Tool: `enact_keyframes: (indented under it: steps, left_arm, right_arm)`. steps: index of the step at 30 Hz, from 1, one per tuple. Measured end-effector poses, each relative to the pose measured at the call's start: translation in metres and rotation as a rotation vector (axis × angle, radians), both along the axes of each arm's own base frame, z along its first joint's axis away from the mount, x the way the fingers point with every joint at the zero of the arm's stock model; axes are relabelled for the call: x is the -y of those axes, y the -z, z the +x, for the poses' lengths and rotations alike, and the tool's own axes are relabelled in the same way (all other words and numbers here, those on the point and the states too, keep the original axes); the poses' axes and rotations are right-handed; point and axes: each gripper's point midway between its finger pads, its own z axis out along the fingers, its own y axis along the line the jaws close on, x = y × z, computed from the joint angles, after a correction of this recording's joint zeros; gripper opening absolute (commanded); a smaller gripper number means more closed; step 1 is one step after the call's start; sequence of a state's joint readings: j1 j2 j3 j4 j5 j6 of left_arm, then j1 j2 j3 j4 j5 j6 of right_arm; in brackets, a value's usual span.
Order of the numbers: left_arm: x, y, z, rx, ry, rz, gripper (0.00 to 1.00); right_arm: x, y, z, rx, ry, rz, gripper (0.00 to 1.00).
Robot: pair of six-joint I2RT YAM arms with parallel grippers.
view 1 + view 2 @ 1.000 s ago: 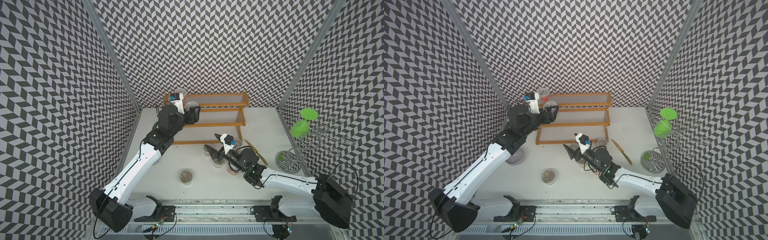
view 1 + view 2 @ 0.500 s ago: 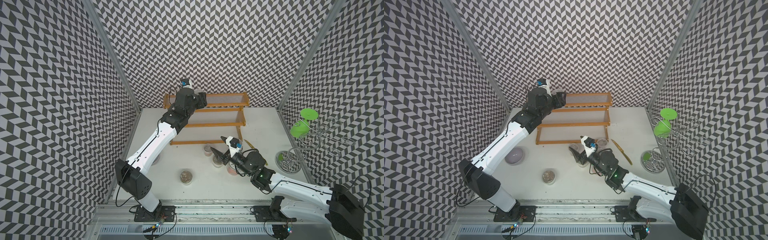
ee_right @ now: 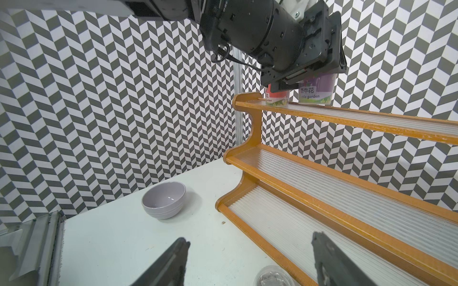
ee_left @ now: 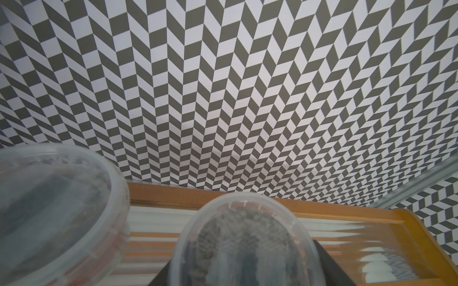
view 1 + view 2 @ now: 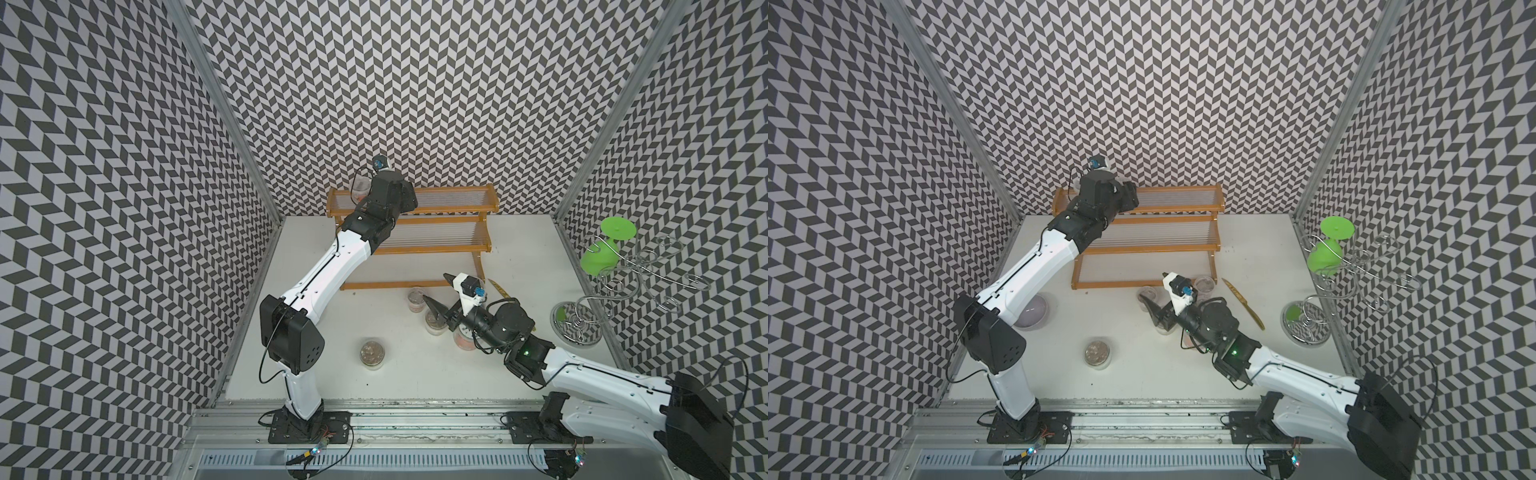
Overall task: Place the seed container on the shelf
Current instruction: Place the seed jar on the shelf.
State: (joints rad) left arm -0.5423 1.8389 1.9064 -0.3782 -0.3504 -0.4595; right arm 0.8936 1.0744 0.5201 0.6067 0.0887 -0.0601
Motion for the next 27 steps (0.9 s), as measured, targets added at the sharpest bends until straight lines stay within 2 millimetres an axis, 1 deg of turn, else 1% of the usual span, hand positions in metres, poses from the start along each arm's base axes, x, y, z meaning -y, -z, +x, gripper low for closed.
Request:
enact_keyframes:
  steps: [4,16,27]
  left_arm:
    - [0.000,0.003,0.006,-0.001,-0.019,0.015,0.63]
    - [-0.006,0.012,0.010,-0.004,-0.050,0.071,0.63]
    - [-0.018,0.011,0.016,0.000,-0.075,0.070,0.64]
  right_arm:
    - [0.003,0.000,0.000,0.002,0.009,-0.001,0.80]
    - [0.006,0.004,0.003,-0.001,0.025,-0.009,0.80]
    - [0.008,0.004,0.005,0.002,0.035,-0.014,0.80]
